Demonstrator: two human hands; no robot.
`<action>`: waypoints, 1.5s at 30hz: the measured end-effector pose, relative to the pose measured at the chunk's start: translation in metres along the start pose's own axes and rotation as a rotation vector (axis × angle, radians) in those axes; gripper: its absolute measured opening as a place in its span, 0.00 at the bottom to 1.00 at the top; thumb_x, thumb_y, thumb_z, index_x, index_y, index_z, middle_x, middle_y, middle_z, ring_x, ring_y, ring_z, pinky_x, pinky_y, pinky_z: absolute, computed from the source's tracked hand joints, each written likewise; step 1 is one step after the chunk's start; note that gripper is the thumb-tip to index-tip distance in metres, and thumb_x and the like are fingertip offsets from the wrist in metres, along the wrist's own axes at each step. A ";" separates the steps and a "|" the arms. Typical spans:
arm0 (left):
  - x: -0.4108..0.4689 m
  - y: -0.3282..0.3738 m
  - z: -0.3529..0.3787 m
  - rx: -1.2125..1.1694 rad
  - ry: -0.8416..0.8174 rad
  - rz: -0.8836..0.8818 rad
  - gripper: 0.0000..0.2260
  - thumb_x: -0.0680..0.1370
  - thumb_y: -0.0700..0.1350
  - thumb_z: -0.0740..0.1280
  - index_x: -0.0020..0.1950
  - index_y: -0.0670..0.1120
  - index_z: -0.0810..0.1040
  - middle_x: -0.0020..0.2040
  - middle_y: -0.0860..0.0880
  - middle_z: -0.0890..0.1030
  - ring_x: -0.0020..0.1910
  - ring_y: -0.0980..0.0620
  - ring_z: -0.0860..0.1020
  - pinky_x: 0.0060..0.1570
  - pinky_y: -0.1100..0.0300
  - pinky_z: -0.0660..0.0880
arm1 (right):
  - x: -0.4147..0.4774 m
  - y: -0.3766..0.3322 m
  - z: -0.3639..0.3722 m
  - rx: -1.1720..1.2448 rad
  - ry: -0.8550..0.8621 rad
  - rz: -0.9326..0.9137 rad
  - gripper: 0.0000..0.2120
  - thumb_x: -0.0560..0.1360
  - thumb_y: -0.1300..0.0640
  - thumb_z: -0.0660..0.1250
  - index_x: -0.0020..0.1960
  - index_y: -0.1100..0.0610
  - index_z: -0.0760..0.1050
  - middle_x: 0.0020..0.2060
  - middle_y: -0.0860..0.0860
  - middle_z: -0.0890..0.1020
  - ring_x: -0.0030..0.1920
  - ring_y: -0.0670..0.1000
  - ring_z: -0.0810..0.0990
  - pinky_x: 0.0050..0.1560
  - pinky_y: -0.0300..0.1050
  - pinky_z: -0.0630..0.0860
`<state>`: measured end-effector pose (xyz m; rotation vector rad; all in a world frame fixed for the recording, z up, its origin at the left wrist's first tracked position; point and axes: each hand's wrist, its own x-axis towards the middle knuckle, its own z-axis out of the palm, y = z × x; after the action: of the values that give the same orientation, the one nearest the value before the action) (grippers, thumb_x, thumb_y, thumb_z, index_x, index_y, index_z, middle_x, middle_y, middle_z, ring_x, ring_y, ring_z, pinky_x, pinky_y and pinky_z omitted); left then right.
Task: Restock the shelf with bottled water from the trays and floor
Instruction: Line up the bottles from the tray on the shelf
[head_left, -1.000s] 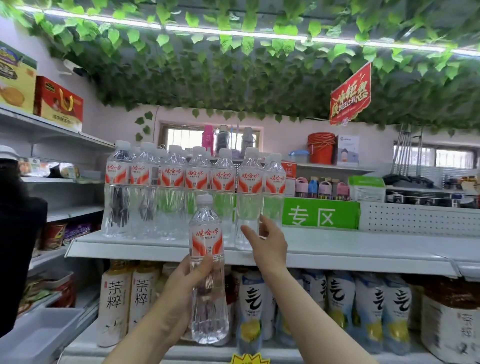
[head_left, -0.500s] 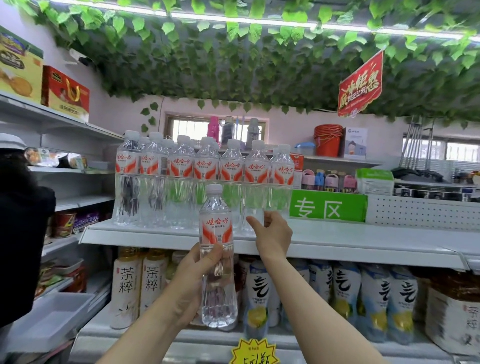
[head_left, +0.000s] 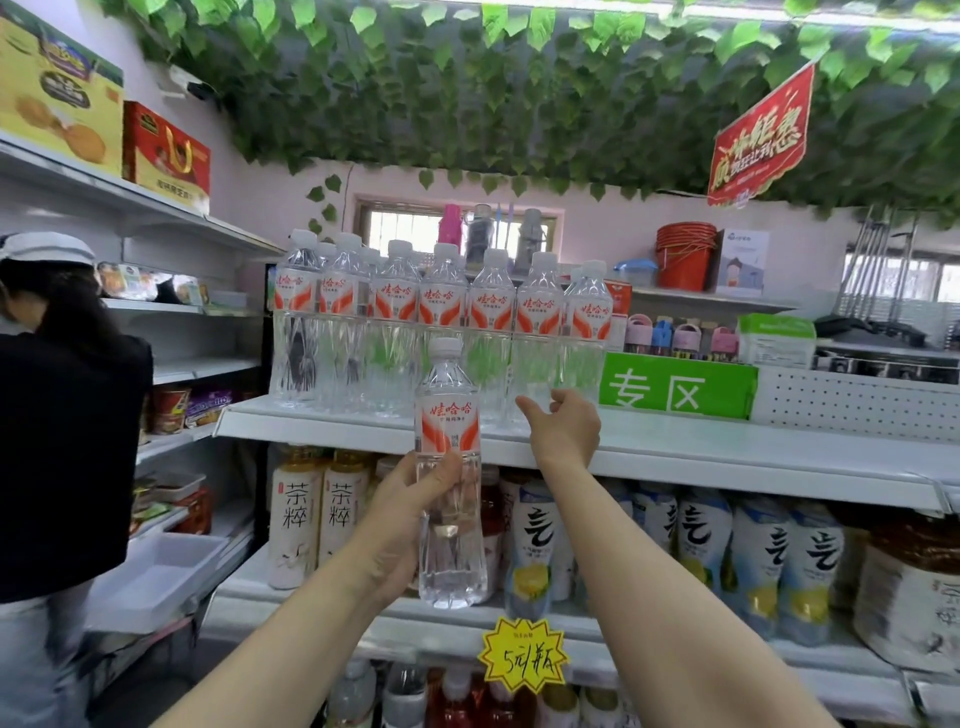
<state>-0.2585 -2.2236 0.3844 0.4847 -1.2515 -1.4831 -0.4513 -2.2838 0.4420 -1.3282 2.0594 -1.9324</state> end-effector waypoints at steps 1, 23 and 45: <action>-0.001 0.000 0.000 -0.005 0.001 -0.002 0.25 0.69 0.53 0.72 0.63 0.45 0.78 0.56 0.43 0.85 0.56 0.44 0.82 0.57 0.43 0.78 | -0.002 0.000 -0.006 0.022 -0.027 0.010 0.27 0.76 0.45 0.74 0.69 0.58 0.75 0.61 0.54 0.80 0.58 0.53 0.79 0.53 0.42 0.69; 0.055 0.011 0.110 -0.017 -0.237 -0.084 0.14 0.75 0.51 0.71 0.55 0.43 0.80 0.42 0.45 0.85 0.39 0.46 0.84 0.37 0.53 0.81 | -0.058 0.021 -0.121 0.449 -0.514 -0.048 0.12 0.76 0.57 0.75 0.59 0.57 0.82 0.47 0.57 0.88 0.49 0.55 0.87 0.48 0.50 0.83; 0.115 -0.020 0.101 0.501 0.180 0.178 0.29 0.77 0.61 0.68 0.76 0.64 0.63 0.77 0.45 0.62 0.73 0.44 0.66 0.66 0.49 0.67 | 0.058 0.031 -0.092 0.521 -0.453 -0.039 0.14 0.77 0.59 0.74 0.62 0.56 0.80 0.51 0.51 0.87 0.56 0.51 0.84 0.62 0.56 0.78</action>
<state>-0.3892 -2.2849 0.4394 0.7952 -1.4787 -0.9478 -0.5548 -2.2470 0.4675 -1.4886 1.2293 -1.7855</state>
